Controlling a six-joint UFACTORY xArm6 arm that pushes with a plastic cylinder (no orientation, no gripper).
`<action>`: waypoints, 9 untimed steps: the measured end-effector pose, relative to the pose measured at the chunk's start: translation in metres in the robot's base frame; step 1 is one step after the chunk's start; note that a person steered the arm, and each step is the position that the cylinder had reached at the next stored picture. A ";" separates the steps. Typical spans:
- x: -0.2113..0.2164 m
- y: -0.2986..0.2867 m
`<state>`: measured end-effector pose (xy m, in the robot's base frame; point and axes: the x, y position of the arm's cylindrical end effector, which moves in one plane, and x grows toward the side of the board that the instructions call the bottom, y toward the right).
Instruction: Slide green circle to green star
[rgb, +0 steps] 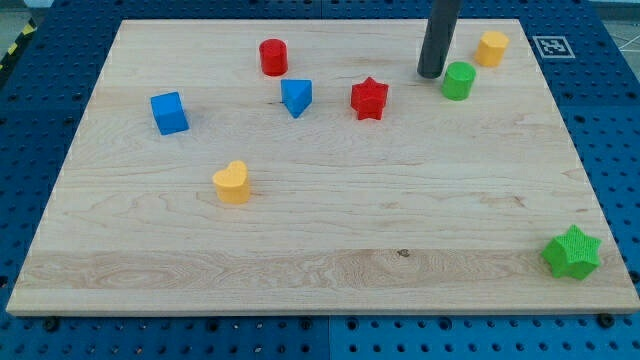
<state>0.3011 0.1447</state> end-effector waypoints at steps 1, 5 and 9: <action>0.000 0.016; 0.046 0.068; 0.116 0.014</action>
<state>0.4169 0.1590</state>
